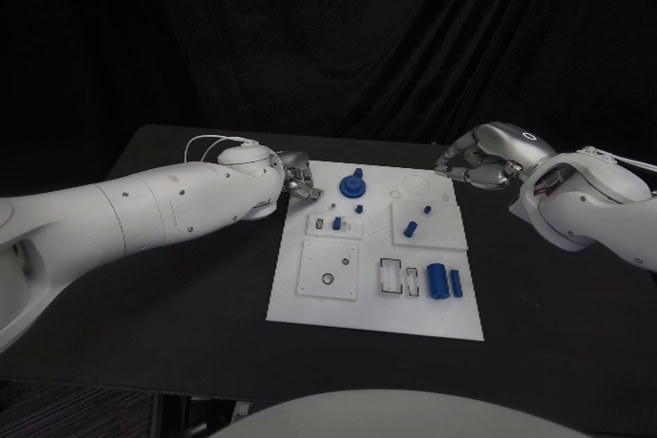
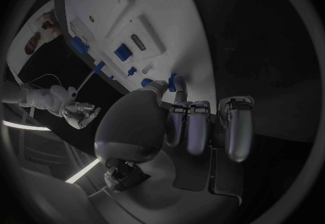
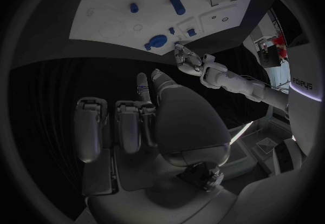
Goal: Assemble the parts on the task board
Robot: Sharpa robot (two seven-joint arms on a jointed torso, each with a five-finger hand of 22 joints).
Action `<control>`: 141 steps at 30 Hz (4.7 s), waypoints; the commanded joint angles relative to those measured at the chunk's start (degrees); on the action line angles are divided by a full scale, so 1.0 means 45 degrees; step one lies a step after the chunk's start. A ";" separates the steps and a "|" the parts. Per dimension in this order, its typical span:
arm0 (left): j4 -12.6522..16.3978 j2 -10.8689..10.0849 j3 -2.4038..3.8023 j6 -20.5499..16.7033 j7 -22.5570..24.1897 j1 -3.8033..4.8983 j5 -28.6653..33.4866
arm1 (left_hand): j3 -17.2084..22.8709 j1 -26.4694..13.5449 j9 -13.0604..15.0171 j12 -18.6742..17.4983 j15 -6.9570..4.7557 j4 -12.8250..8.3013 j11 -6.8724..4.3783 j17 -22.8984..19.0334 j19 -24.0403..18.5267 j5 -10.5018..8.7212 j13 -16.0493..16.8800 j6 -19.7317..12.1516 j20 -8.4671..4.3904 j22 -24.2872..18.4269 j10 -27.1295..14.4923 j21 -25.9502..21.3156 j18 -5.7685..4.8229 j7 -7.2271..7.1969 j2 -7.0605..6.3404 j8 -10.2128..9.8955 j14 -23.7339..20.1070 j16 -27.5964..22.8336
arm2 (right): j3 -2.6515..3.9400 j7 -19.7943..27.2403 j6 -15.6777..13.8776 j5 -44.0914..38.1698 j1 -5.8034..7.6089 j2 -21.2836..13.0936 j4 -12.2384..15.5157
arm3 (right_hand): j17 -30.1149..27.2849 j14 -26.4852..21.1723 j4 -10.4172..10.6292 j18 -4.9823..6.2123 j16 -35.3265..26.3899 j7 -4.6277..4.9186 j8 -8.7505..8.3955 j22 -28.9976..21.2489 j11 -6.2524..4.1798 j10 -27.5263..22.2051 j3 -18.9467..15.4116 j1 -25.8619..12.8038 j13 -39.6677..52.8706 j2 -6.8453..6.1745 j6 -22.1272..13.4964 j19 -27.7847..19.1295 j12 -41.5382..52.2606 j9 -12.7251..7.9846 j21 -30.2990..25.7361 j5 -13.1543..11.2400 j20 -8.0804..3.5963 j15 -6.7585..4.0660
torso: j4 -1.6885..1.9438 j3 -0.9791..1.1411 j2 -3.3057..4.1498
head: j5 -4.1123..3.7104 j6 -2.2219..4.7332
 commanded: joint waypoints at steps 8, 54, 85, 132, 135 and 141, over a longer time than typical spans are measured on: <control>0.0097 -0.0013 0.0010 0.0028 0.0002 -0.0038 -0.0069 | 0.1356 0.0286 0.0079 -0.0055 0.0025 -0.0088 -0.0008 0.3355 0.0741 -0.0721 0.3347 0.0021 -0.0009 0.2969 0.1330 -0.0052 -0.0085 -0.0030 -0.0384 -0.0108 0.1323 0.0033 | 0.0010 -0.0088 -0.0020 -0.0014 -0.0031 0.0005 0.0003 | 0.2234 0.1127 -0.0079 0.0049 -0.0028 0.0005 -0.0043 0.3026 0.0095 0.1349 0.0021 0.0049 0.3355 0.0055 0.0078 0.0878 0.0033 0.0021 -0.0058 0.0067 0.0054 0.0079 | 0.0011 -0.0010 -0.0007 | 0.0004 -0.0068; 0.4497 -0.2523 0.0009 -0.1373 -0.1185 0.0042 0.2461 | 0.2424 0.0130 0.0207 -0.0055 -0.0012 -0.0286 -0.0044 0.3355 0.0745 -0.0829 0.3347 0.0214 -0.0042 0.2964 0.1330 -0.0072 -0.0081 -0.0063 -0.0849 -0.0040 0.1323 0.0033 | 0.0010 -0.0167 0.0047 -0.0014 -0.0040 -0.0032 -0.0103 | 0.2240 0.1129 -0.0108 0.0051 -0.0024 0.0003 -0.0050 0.3023 0.0098 0.1349 0.0028 0.0057 0.3355 0.0073 0.0096 0.0875 0.0033 0.0026 -0.0063 0.0068 0.0055 0.0080 | 0.0008 -0.0018 -0.0002 | -0.0003 -0.0295; 0.4208 -0.2184 0.0009 -0.1215 -0.1506 -0.0012 0.1156 | 0.2631 -0.0110 0.0261 -0.0055 -0.0028 -0.0213 -0.0056 0.3355 0.0792 -0.1091 0.3347 0.0339 -0.0057 0.2988 0.1330 0.0002 -0.0100 -0.0074 -0.0826 0.0023 0.1323 0.0033 | 0.0010 -0.0169 0.0048 -0.0014 -0.0076 -0.0079 -0.0075 | 0.2218 0.1124 -0.0133 0.0052 -0.0034 0.0001 -0.0057 0.3022 0.0105 0.1349 0.0032 0.0061 0.3355 0.0086 0.0108 0.0873 0.0033 0.0031 -0.0068 0.0067 0.0056 0.0080 | 0.0006 -0.0011 0.0003 | 0.0058 -0.0414; 0.4190 -0.2125 0.0008 -0.0952 -0.1412 -0.0248 0.1126 | 0.2696 -0.0257 0.0282 -0.0055 -0.0044 -0.0160 -0.0073 0.3355 0.0766 -0.1123 0.3347 0.0420 -0.0070 0.2967 0.1330 -0.0061 -0.0084 -0.0093 -0.0814 0.0056 0.1323 0.0033 | 0.0010 -0.0179 0.0052 -0.0013 -0.0075 -0.0074 -0.0061 | 0.2150 0.1110 -0.0174 0.0067 -0.0067 -0.0006 -0.0075 0.3002 0.0126 0.1349 0.0047 0.0079 0.3355 0.0115 0.0113 0.0844 0.0033 0.0034 -0.0124 0.0070 0.0055 0.0079 | 0.0011 -0.0010 -0.0006 | 0.0115 -0.0414; 0.4191 -0.2124 0.0008 -0.0946 -0.1410 -0.0258 0.1126 | 0.2696 -0.0257 0.0282 -0.0055 -0.0044 -0.0160 -0.0073 0.3355 0.0766 -0.1123 0.3347 0.0420 -0.0070 0.2967 0.1330 -0.0061 -0.0084 -0.0093 -0.0814 0.0056 0.1323 0.0033 | 0.0010 -0.0181 0.0061 -0.0013 -0.0075 -0.0066 -0.0068 | 0.2150 0.1110 -0.0174 0.0067 -0.0067 -0.0006 -0.0075 0.3002 0.0126 0.1349 0.0047 0.0079 0.3355 0.0115 0.0113 0.0844 0.0033 0.0034 -0.0124 0.0070 0.0055 0.0079 | 0.0010 -0.0012 -0.0002 | 0.0119 -0.0414; 0.4213 -0.2131 0.0008 -0.0907 -0.1407 -0.0276 0.1126 | 0.2710 -0.0269 0.0283 -0.0055 -0.0044 -0.0159 -0.0074 0.3355 0.0761 -0.1121 0.3347 0.0421 -0.0071 0.2962 0.1330 -0.0073 -0.0081 -0.0096 -0.0811 0.0055 0.1323 0.0033 | 0.0010 -0.0182 0.0068 -0.0013 -0.0076 -0.0063 -0.0071 | 0.2150 0.1110 -0.0174 0.0067 -0.0067 -0.0006 -0.0075 0.3002 0.0126 0.1349 0.0047 0.0079 0.3355 0.0115 0.0113 0.0844 0.0033 0.0034 -0.0124 0.0070 0.0055 0.0079 | 0.0000 -0.0024 0.0012 | 0.0130 -0.0414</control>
